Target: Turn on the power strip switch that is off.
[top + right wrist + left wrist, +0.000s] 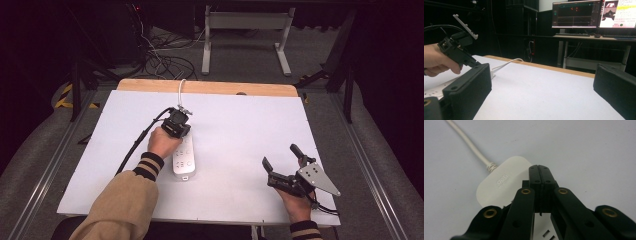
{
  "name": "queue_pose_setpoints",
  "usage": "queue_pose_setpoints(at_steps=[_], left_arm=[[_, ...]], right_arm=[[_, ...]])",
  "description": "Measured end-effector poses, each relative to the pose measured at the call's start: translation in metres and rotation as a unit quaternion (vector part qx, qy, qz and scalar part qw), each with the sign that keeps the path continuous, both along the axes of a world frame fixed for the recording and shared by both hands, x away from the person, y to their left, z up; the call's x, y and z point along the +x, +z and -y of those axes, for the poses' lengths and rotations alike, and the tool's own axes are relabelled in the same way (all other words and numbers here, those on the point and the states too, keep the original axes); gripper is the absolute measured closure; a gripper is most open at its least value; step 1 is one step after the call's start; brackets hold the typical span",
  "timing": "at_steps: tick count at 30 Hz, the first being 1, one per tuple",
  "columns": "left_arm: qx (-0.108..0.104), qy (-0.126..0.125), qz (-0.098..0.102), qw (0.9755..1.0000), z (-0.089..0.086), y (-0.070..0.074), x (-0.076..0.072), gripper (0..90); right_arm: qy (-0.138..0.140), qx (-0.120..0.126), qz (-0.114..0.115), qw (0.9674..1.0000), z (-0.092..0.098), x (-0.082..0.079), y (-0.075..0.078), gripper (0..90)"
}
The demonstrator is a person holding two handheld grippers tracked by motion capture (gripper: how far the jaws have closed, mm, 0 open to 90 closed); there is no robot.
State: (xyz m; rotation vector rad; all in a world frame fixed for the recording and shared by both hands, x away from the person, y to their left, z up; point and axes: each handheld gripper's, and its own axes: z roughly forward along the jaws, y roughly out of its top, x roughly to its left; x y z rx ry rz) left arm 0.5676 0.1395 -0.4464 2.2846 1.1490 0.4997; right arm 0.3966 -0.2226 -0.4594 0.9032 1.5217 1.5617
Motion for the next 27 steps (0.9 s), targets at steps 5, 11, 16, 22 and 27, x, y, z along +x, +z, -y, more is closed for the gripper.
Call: queue_pose_setpoints(at_steps=[5,11,16,22,27], left_arm=[[-0.002,-0.001,-0.002,1.0000,-0.0008,-0.0001,0.0005,90.0],[-0.001,-0.003,-0.004,1.0000,-0.0008,-0.0003,0.0009,90.0],[0.003,-0.001,-0.004,1.0000,0.0012,-0.0004,-0.0005,90.0],[0.002,0.002,-0.002,1.0000,0.0010,-0.0012,-0.0010,90.0],[-0.013,0.004,0.003,0.9999,-0.0022,-0.0038,-0.0019,90.0]], right_arm=[[0.000,0.000,0.000,1.0000,0.0001,0.0000,0.0000,2.2],[-0.001,0.000,0.000,1.0000,0.0002,0.0000,0.0001,2.2],[-0.002,0.002,0.000,1.0000,0.0004,-0.0010,0.0008,2.2],[-0.003,0.001,0.003,1.0000,0.0006,-0.0015,0.0011,2.2],[-0.002,0.004,0.004,1.0000,0.0005,-0.0022,0.0016,2.2]])
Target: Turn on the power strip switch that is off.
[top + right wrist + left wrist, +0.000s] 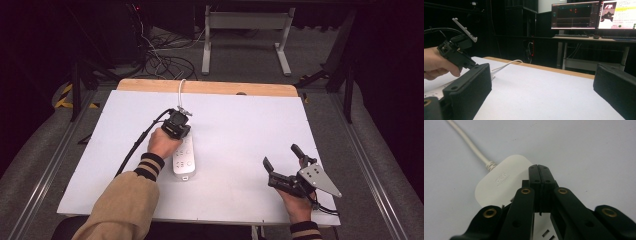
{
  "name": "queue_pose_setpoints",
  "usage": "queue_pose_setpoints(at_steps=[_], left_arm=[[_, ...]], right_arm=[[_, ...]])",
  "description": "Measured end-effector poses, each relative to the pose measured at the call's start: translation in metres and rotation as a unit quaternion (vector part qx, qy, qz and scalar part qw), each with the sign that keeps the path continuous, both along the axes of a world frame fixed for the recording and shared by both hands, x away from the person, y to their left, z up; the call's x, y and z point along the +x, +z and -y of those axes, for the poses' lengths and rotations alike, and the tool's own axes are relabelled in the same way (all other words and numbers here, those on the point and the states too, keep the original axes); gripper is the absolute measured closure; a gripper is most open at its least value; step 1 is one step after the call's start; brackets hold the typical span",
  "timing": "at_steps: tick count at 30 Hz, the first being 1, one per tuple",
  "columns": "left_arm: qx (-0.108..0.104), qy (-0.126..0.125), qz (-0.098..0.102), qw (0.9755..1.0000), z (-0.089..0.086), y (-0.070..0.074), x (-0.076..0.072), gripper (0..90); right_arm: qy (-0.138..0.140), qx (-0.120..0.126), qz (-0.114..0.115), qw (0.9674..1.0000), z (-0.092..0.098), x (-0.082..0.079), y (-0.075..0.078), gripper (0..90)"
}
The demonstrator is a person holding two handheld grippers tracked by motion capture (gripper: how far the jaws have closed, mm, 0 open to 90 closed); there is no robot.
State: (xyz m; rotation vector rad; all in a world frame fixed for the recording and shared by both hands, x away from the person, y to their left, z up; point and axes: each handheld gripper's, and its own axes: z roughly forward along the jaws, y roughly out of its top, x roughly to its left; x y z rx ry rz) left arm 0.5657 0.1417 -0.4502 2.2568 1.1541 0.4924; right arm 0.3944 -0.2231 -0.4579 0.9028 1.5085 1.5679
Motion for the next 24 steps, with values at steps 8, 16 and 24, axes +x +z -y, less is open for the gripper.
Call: queue_pose_setpoints(at_steps=[8,16,24], left_arm=[[0.006,-0.001,0.002,1.0000,0.0011,0.0005,-0.0001,90.0],[0.006,0.000,0.002,1.0000,0.0013,0.0005,-0.0002,90.0],[0.005,0.000,0.000,1.0000,0.0009,0.0008,0.0003,90.0]], right_arm=[[0.001,-0.001,0.000,1.0000,-0.0002,0.0004,0.0000,2.3],[0.001,0.000,-0.001,1.0000,-0.0001,0.0004,0.0001,2.3],[0.000,-0.002,-0.001,1.0000,-0.0003,0.0008,-0.0001,2.3]])
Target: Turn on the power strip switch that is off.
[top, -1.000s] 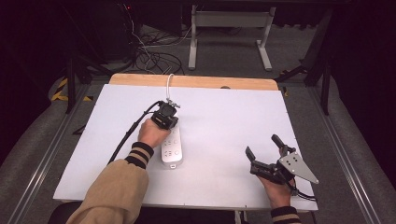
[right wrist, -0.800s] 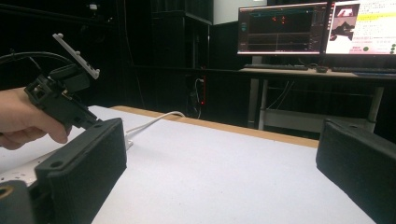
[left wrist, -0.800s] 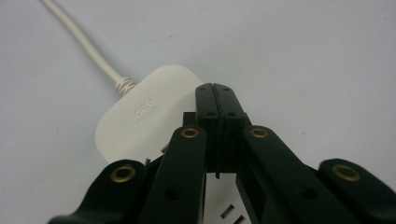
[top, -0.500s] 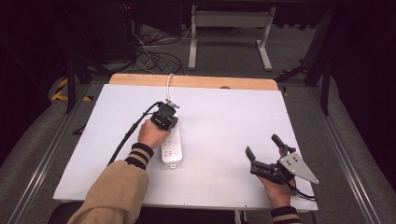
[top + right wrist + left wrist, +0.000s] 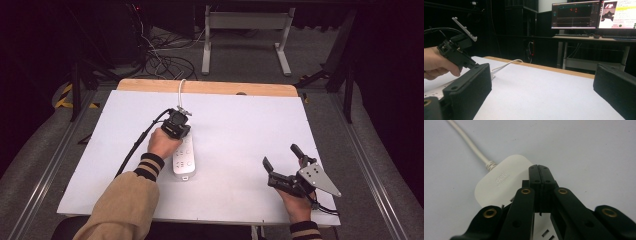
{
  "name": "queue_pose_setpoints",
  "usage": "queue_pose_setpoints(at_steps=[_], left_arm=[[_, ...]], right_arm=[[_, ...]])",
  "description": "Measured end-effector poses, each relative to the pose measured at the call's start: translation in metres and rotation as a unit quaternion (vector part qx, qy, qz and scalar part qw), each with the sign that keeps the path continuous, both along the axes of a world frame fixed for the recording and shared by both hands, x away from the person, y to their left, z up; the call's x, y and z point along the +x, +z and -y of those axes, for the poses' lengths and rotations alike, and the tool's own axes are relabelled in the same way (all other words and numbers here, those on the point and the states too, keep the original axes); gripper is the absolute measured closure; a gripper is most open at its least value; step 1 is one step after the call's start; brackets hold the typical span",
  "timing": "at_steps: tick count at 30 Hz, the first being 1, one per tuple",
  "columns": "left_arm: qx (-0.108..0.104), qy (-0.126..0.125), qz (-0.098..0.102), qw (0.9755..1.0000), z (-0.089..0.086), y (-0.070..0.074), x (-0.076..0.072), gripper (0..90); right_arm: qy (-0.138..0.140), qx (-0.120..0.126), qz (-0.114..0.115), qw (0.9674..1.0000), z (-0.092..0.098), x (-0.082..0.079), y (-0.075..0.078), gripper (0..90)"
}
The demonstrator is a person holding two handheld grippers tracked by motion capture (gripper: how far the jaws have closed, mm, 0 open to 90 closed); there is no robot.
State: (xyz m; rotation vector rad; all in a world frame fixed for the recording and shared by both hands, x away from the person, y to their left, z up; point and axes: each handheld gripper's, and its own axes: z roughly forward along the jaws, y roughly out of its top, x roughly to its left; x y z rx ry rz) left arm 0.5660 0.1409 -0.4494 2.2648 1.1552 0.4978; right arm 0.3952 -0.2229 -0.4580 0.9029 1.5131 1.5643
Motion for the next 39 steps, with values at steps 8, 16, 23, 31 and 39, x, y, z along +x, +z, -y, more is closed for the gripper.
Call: queue_pose_setpoints(at_steps=[8,16,23,31,39], left_arm=[[0.004,-0.005,0.007,1.0000,0.000,0.000,-0.001,90.0],[-0.013,-0.018,0.002,0.9998,-0.003,0.000,0.000,90.0],[-0.045,-0.015,0.032,0.9983,-0.012,0.007,-0.003,90.0],[-0.129,-0.021,0.181,0.9748,-0.047,0.046,-0.048,90.0],[-0.184,0.020,0.306,0.9338,-0.105,0.069,-0.114,90.0]], right_arm=[[0.000,0.001,0.000,1.0000,0.000,0.000,0.000,2.3],[0.000,0.001,0.000,1.0000,0.000,0.001,0.000,2.3],[-0.001,0.001,0.001,1.0000,0.000,0.001,0.000,2.3],[-0.003,0.001,0.002,1.0000,0.001,0.001,0.001,2.3],[-0.005,0.003,0.005,1.0000,0.002,0.000,0.002,2.3]])
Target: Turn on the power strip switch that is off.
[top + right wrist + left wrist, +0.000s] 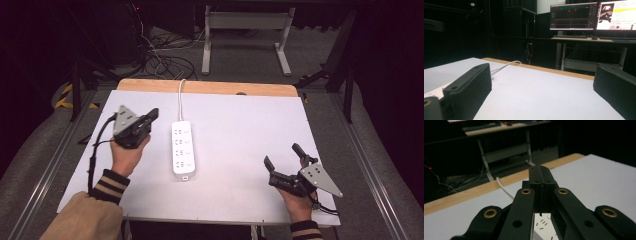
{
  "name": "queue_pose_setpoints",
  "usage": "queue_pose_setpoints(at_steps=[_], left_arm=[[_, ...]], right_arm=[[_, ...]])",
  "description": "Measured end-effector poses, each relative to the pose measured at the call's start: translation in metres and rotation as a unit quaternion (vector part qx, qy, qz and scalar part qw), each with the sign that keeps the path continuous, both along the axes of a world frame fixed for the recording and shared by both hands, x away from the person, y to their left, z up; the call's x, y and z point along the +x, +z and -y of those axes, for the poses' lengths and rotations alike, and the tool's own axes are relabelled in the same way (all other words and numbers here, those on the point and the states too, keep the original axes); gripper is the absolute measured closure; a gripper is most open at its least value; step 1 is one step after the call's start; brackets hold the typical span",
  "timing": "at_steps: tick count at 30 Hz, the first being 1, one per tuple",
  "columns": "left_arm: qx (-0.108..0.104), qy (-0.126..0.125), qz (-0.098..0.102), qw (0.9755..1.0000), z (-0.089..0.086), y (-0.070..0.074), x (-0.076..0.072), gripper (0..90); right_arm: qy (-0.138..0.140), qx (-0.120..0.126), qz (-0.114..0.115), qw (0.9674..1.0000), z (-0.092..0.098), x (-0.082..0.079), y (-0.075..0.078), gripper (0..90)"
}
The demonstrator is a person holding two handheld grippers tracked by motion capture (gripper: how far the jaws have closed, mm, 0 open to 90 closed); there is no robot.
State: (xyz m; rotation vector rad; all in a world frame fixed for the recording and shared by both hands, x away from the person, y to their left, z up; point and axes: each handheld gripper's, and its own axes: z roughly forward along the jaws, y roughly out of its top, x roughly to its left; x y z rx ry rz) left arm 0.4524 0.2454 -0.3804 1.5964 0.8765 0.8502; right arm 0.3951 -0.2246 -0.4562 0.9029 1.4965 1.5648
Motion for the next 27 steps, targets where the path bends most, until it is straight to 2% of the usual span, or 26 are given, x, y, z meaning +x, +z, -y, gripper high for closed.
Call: queue_pose_setpoints(at_steps=[2,4,7,8,10,12,16,18,27], left_arm=[[-0.014,0.018,0.027,0.9994,-0.013,-0.003,-0.016,90.0],[-0.029,0.039,0.045,0.9978,-0.024,-0.011,-0.030,90.0],[-0.049,0.073,0.069,0.9937,-0.037,-0.026,-0.048,90.0],[-0.057,0.084,0.071,0.9923,-0.040,-0.028,-0.053,90.0],[-0.069,0.101,0.086,0.9887,-0.045,-0.032,-0.063,90.0],[-0.058,0.113,0.100,0.9869,-0.048,-0.036,-0.071,90.0],[-0.055,0.120,0.098,0.9865,-0.050,-0.038,-0.072,90.0],[-0.046,0.117,0.096,0.9874,-0.048,-0.038,-0.071,90.0],[-0.037,0.122,0.102,0.9866,-0.047,-0.040,-0.069,89.9]], right_arm=[[-0.002,-0.003,0.000,1.0000,0.000,0.000,0.000,2.3],[-0.003,-0.003,-0.001,1.0000,0.000,0.001,0.000,2.3],[-0.002,-0.004,-0.001,1.0000,-0.001,0.001,-0.001,2.3],[-0.003,-0.004,-0.003,1.0000,-0.001,0.001,-0.001,2.3],[-0.002,-0.004,-0.001,1.0000,-0.001,0.001,-0.001,2.4],[-0.002,-0.003,0.002,1.0000,0.000,0.000,0.000,2.4],[-0.005,-0.004,0.004,1.0000,0.001,0.000,0.000,2.4],[-0.003,-0.002,0.003,1.0000,0.000,-0.001,0.000,2.5],[-0.003,-0.004,0.003,1.0000,-0.001,0.000,-0.001,2.6]])
